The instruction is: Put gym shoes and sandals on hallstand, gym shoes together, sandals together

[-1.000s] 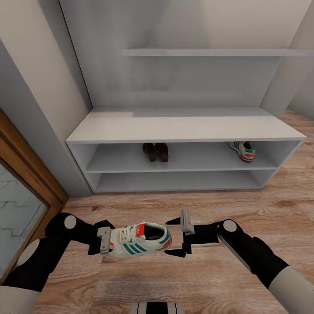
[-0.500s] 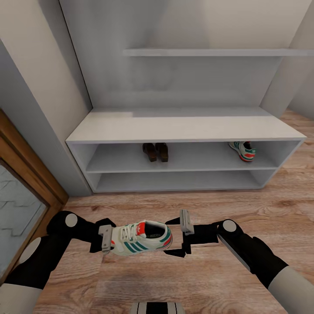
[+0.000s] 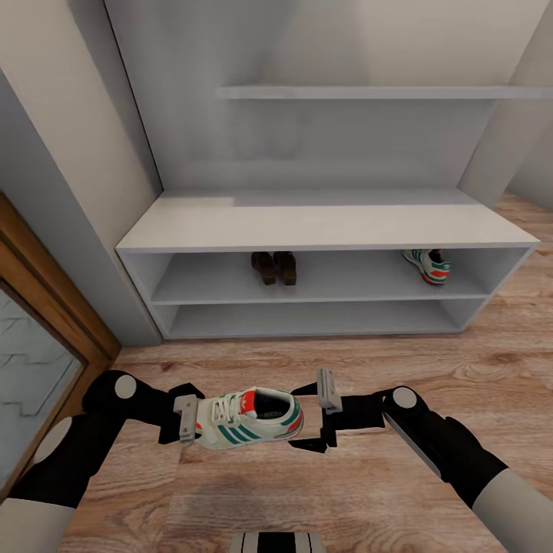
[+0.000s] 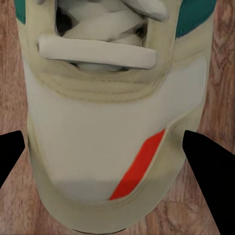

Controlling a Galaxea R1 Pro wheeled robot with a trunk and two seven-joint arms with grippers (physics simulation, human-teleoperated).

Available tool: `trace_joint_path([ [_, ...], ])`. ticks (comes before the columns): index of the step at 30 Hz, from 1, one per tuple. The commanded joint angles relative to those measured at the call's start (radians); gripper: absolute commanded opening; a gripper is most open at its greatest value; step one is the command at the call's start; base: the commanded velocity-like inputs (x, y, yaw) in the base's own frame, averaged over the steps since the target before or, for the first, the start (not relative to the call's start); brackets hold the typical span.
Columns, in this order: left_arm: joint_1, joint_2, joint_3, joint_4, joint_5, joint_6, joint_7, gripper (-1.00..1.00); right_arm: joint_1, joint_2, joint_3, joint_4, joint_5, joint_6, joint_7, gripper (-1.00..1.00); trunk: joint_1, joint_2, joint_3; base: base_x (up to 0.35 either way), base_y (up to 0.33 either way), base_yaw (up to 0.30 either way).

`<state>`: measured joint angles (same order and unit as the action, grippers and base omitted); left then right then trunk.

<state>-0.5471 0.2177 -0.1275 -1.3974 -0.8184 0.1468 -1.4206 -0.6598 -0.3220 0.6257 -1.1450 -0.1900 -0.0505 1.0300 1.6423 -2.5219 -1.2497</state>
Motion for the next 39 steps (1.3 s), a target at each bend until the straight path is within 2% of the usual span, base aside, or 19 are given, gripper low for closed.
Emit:
trace_joint_path([
  [1, 0.0, 0.001, 0.001, 0.0, -0.001, 0.0, 0.0, -1.0, 0.0, 0.0, 0.0, 0.0, 0.001, 0.0, 0.001, 1.0, 0.0, 0.0, 0.0, 0.0, 0.0, 0.0],
  [7, 0.0, 0.004, 0.004, 0.0, 0.005, 0.0, 0.0, -1.0, 0.0, 0.0, 0.0, 0.0, 0.001, 0.0, 0.001, 1.0, 0.0, 0.0, 0.0, 0.0, 0.0, 0.0],
  [13, 0.001, 0.01, 0.005, -0.001, 0.039, -0.001, 0.0, -1.0, 0.0, 0.0, 0.0, 0.001, 0.001, 0.0, 0.001, 1.0, 0.0, 0.0, 0.0, 0.0, 0.0, 0.0],
  [20, 0.002, 0.012, 0.003, -0.002, 0.059, -0.001, 0.0, -1.0, 0.0, 0.0, -0.001, 0.001, 0.0, 0.0, 0.001, 1.0, 0.0, 0.0, 0.0, 0.0, 0.0, 0.0],
  [32, 0.005, 0.012, 0.0, -0.006, 0.066, -0.001, 0.0, -1.0, 0.0, -0.001, -0.001, 0.001, 0.0, 0.0, 0.001, 1.0, 0.0, 0.0, 0.0, 0.0, 0.0, 0.0],
  [39, 0.007, 0.012, -0.014, -0.01, 0.066, -0.001, 0.0, -1.0, 0.0, -0.001, -0.001, 0.001, 0.0, 0.0, 0.001, 1.0, 0.0, 0.0, 0.0, 0.0, 0.0, 0.0],
])
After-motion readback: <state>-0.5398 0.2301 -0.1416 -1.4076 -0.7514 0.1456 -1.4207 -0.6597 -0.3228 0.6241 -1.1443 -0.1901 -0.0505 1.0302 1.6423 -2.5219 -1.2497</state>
